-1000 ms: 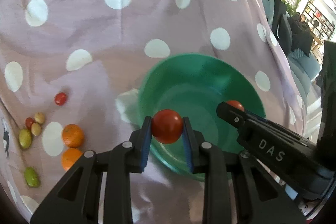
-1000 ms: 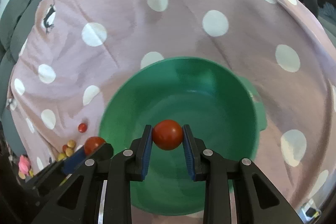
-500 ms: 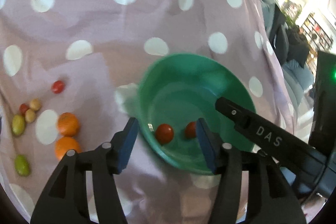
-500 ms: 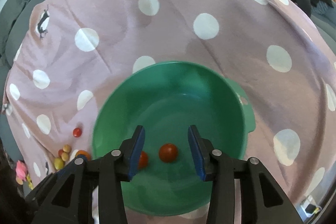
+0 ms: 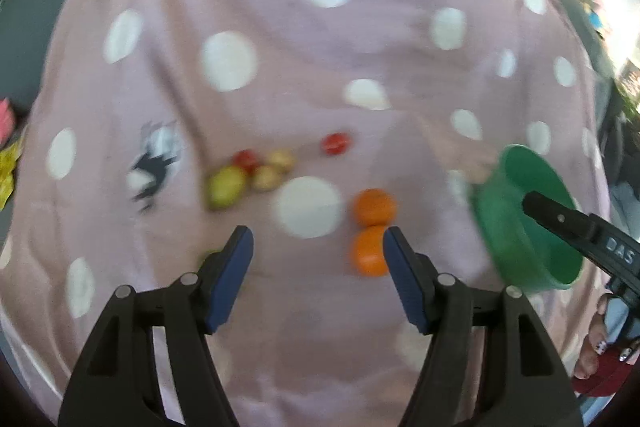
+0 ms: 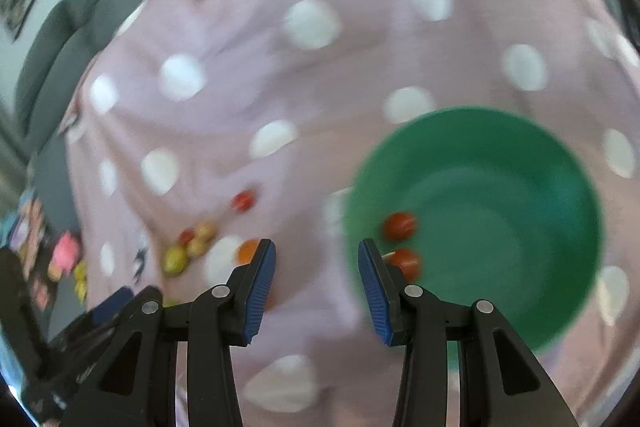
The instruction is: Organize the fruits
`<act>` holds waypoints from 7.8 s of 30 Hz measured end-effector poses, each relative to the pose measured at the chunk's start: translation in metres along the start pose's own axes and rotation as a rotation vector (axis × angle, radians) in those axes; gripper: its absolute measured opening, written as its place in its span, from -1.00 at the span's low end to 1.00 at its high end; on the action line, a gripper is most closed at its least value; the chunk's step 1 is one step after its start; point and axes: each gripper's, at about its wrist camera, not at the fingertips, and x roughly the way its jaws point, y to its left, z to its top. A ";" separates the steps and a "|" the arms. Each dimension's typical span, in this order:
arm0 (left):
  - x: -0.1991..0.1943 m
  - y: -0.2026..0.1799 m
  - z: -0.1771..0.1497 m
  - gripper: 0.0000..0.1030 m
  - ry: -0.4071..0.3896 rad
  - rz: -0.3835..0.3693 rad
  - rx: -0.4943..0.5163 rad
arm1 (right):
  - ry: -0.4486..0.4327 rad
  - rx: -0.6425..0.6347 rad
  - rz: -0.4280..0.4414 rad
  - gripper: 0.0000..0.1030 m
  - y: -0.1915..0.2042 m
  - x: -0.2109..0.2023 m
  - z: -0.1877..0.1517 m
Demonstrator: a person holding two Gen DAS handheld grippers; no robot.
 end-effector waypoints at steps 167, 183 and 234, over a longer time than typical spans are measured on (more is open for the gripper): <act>0.064 0.035 -0.040 -0.14 0.176 -0.040 -0.072 | 0.279 -0.227 -0.019 -0.14 0.063 0.101 -0.046; 0.064 0.035 -0.040 -0.14 0.175 -0.040 -0.073 | 0.278 -0.228 -0.019 -0.14 0.063 0.100 -0.046; 0.023 -0.161 0.002 -0.15 0.028 -0.245 0.198 | -0.079 0.101 -0.121 -0.14 -0.064 -0.034 0.018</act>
